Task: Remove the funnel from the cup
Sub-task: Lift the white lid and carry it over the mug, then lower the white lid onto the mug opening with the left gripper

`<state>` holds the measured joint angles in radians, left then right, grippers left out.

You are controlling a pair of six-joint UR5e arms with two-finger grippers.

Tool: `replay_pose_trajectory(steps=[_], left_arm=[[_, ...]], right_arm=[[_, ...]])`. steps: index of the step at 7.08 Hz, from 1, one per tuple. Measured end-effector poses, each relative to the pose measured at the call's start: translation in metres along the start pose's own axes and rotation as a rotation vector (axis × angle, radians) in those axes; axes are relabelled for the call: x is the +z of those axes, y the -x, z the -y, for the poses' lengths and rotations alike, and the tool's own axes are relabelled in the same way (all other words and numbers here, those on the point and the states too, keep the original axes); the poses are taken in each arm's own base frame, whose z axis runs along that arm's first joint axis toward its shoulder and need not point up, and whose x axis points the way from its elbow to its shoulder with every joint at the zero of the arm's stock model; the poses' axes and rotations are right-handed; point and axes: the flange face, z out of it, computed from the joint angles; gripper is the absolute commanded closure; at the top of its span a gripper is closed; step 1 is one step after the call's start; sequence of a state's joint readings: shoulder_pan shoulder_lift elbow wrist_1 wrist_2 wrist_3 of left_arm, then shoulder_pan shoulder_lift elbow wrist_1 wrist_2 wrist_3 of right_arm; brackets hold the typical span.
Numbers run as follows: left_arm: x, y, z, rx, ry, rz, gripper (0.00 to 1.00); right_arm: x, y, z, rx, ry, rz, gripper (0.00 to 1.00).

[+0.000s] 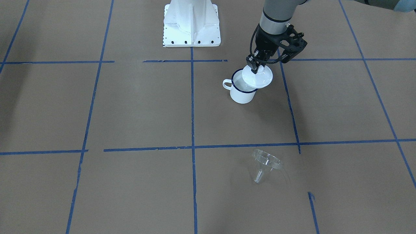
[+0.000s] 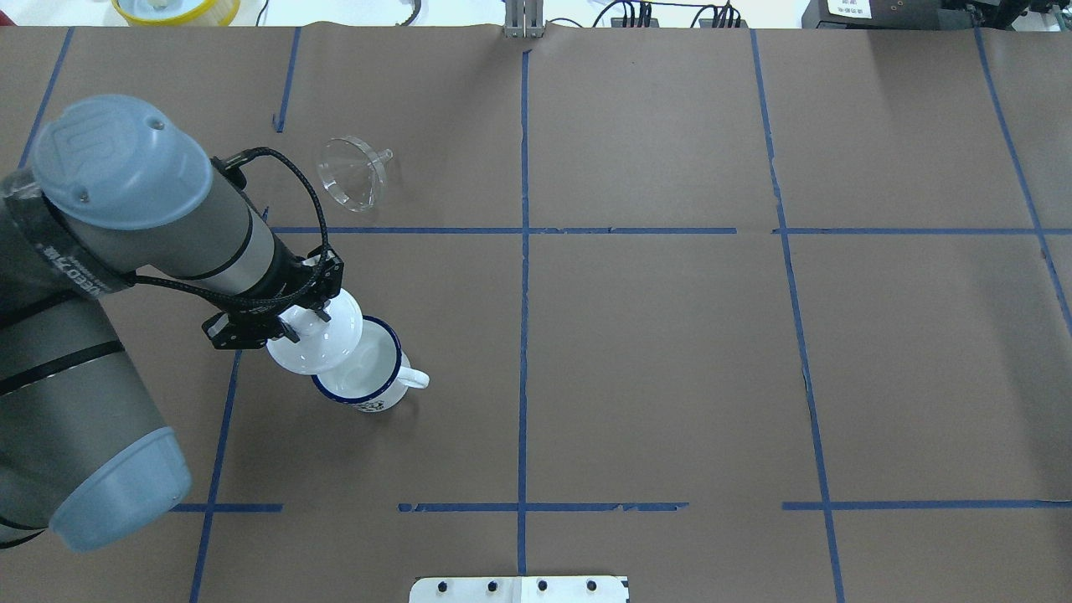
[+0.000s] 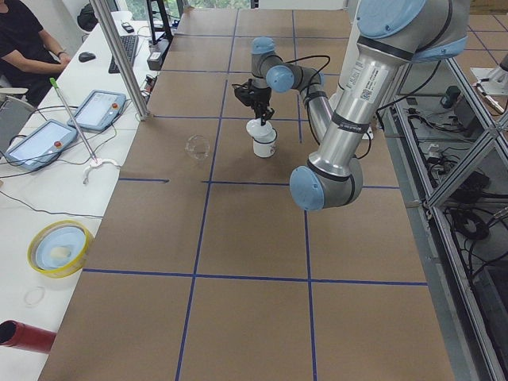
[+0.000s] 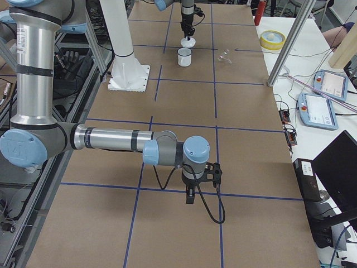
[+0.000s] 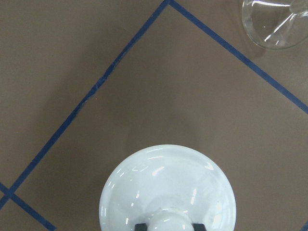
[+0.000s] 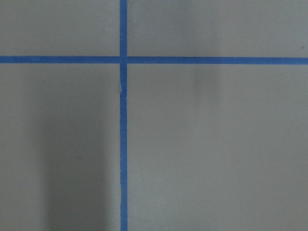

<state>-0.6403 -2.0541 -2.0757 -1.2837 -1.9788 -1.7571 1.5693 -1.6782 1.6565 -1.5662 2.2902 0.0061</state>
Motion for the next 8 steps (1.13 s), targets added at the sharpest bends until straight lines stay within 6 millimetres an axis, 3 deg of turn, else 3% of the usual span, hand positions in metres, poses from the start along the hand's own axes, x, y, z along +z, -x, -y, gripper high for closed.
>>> replay_pose_trajectory(steps=[4,8], left_arm=[[0.02,-0.007,-0.003,0.014,0.016,0.003,1.0],[0.026,-0.007,-0.016,0.023,0.043,0.009,1.0]], right_arm=[[0.0,0.0,0.0,0.0,0.0,0.0,0.0],[0.0,0.0,0.0,0.0,0.0,0.0,0.0]])
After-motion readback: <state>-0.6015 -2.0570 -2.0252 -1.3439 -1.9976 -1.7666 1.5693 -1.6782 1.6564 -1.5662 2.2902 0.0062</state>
